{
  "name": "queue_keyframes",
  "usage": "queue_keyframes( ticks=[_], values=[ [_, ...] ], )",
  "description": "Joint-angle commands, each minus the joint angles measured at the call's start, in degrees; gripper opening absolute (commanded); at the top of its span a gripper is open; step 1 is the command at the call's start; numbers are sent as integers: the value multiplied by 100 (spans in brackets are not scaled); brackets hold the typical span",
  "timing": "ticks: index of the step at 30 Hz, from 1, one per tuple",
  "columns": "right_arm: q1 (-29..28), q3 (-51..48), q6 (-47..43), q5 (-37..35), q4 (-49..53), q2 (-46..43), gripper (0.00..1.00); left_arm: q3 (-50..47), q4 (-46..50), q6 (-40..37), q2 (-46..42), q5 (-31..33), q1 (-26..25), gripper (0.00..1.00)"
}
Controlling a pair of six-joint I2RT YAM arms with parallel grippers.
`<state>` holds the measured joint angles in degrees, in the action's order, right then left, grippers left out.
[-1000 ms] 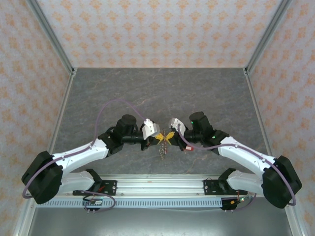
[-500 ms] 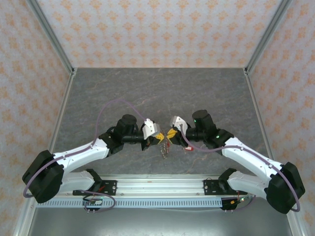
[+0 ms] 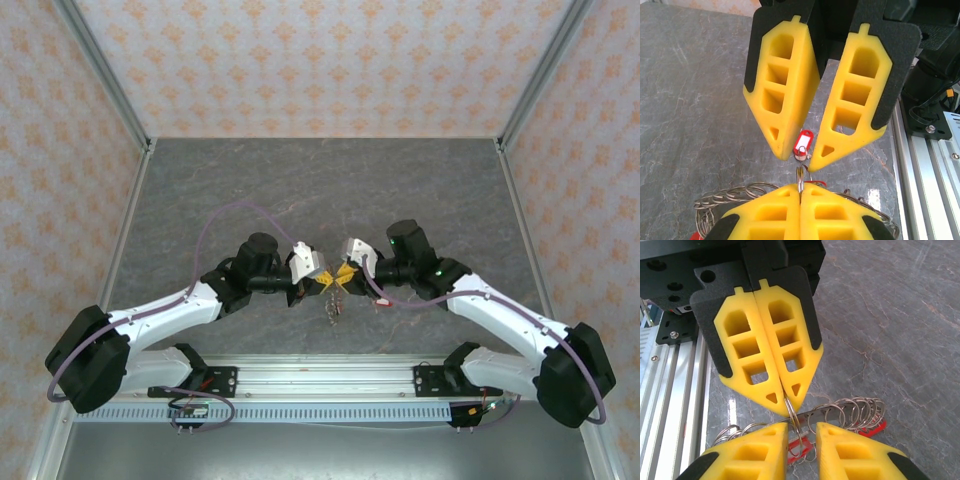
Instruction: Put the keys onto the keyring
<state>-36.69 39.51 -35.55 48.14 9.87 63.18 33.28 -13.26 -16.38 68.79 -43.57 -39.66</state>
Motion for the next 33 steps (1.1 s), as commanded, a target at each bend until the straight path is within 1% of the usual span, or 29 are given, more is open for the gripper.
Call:
queue_keyframes(
  ticks=[1, 6, 11, 13, 17, 20, 22, 25, 29, 31, 33],
  values=[
    [21, 240, -286, 301, 142, 33, 21, 188, -144, -51, -50, -163, -17, 0],
    [21, 209, -374, 133, 201, -57, 22, 170, -108, -60, -123, -134, -24, 0],
    [17, 256, -247, 378, -73, 183, 19, 244, -12, -104, -95, -222, -19, 0],
    [21, 233, -177, 397, -221, 248, 15, 258, -10, -107, -86, -224, -19, 0],
    [21, 233, -172, 361, -208, 258, 12, 240, -11, -107, -147, -193, -24, 0],
    [21, 256, -172, 311, -141, 223, 5, 214, 5, -109, -174, -148, -23, 0],
    [21, 332, -195, 280, 26, 179, 1, 214, 100, -148, -165, -96, -24, 0],
    [15, 512, -334, 161, 396, 127, 0, 278, 423, -327, -125, 26, -24, 11],
    [-85, 936, -725, -166, 1232, 158, 0, 466, 943, -538, -22, 107, -23, 14],
    [-251, 1184, -957, -498, 1649, 234, 0, 504, 981, -577, 11, 90, -24, 14],
    [-327, 1305, -980, -619, 1796, 269, 0, 502, 916, -578, 32, 94, -24, 13]
  ],
)
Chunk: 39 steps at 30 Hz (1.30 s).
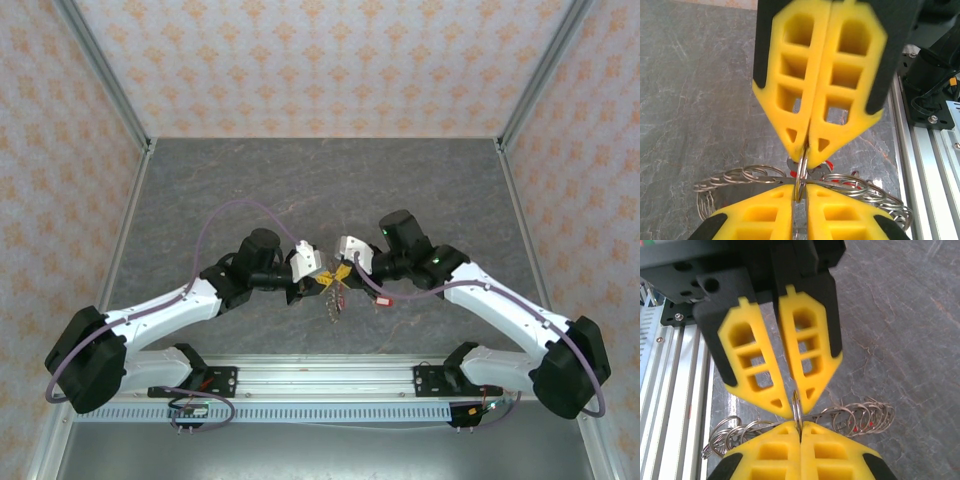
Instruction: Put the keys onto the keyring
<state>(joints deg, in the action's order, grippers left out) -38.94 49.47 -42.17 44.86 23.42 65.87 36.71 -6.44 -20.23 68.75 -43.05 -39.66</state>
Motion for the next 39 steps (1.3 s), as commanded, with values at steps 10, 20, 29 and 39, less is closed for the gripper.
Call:
queue_keyframes(
  ticks=[10, 20, 29, 39],
  values=[
    [-351, 636, -409, -646, 734, 166, 0, 6, -333, 92, -237, 200, -20, 15],
    [-351, 560, -266, -444, 447, 169, 0, -164, -235, 111, -487, 279, -24, 18],
    [-356, 537, -204, -255, 233, 163, 0, -11, -249, 98, -272, 52, -19, 18],
    [-351, 467, -150, -292, 192, 166, 2, 99, -240, 54, -212, 17, -20, 13]
  ],
)
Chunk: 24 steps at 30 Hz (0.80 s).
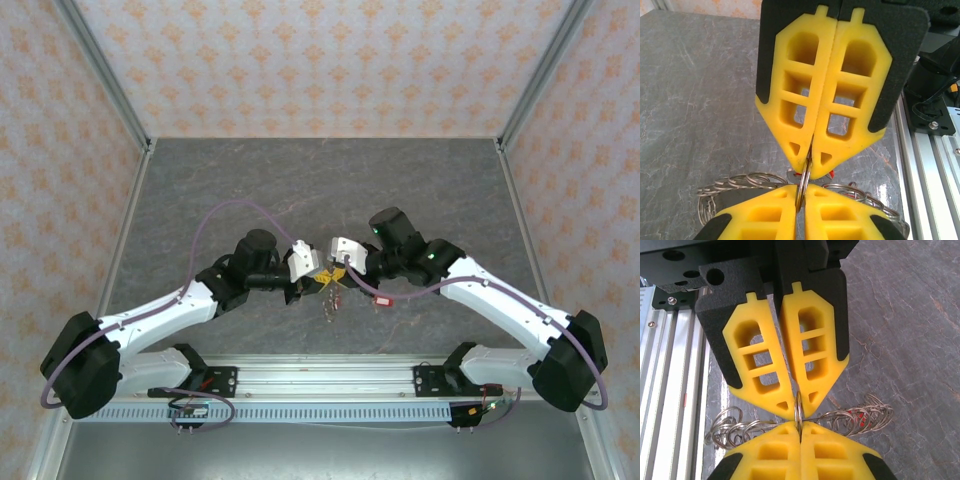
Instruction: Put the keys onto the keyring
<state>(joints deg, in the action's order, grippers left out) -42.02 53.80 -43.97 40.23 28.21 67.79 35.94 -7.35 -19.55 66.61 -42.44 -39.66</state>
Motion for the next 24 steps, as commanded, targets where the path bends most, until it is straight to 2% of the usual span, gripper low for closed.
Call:
queue_keyframes(
  ticks=[1, 17, 24],
  values=[
    [-43, 34, 20, 147, -264, -28, 2, 157, -174, 3, -22, -19, -24, 15],
    [-35, -10, -7, 57, -256, 119, 1, 39, -283, 82, -192, 145, -24, 18],
    [-17, 16, -51, 60, -237, 117, 1, -15, -188, 59, -242, 202, -24, 15]
  ],
)
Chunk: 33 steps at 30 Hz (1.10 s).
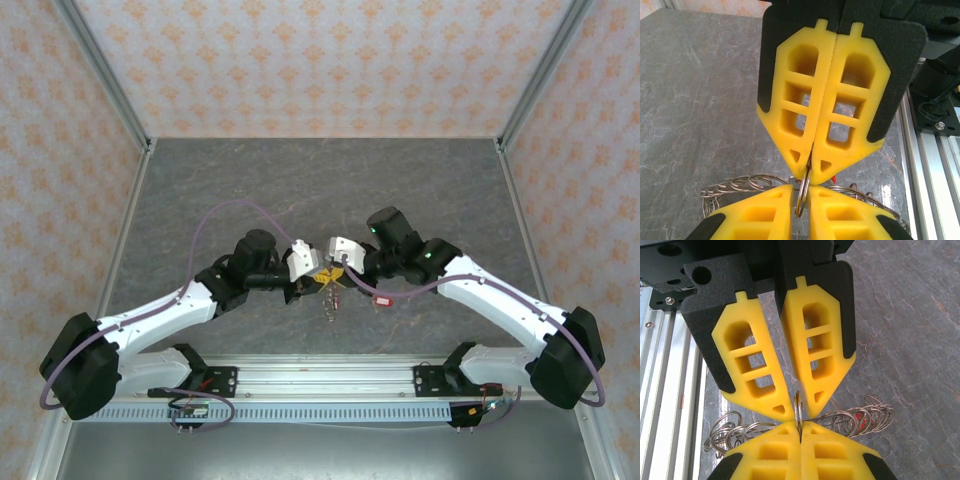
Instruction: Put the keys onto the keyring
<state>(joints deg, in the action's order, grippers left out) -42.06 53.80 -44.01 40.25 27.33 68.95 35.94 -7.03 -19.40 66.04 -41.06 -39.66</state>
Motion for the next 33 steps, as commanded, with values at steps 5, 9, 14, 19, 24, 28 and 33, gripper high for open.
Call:
queue_keyframes(
  ticks=[5, 9, 14, 19, 24, 28, 33],
  values=[
    [-4, -15, -3, 71, -218, -4, 0, -70, -255, 28, -241, 172, -24, 18],
    [14, -36, 15, 71, -236, -26, 0, -113, -235, 23, -276, 195, -24, 18],
    [23, -36, -9, 57, -175, -26, 0, -169, -250, 37, -343, 212, -24, 18],
    [23, -37, 23, 123, -258, -62, 0, -99, -102, -33, -280, 185, -23, 17],
    [31, -71, 50, 141, -369, -79, 0, 21, 34, -117, -133, 61, -24, 18],
    [39, -99, 81, 157, -435, -85, 0, 70, 51, -151, -48, 2, -24, 14],
    [40, -133, 131, 198, -492, -79, 0, 63, 2, -143, -89, 30, -19, 13]
  ],
)
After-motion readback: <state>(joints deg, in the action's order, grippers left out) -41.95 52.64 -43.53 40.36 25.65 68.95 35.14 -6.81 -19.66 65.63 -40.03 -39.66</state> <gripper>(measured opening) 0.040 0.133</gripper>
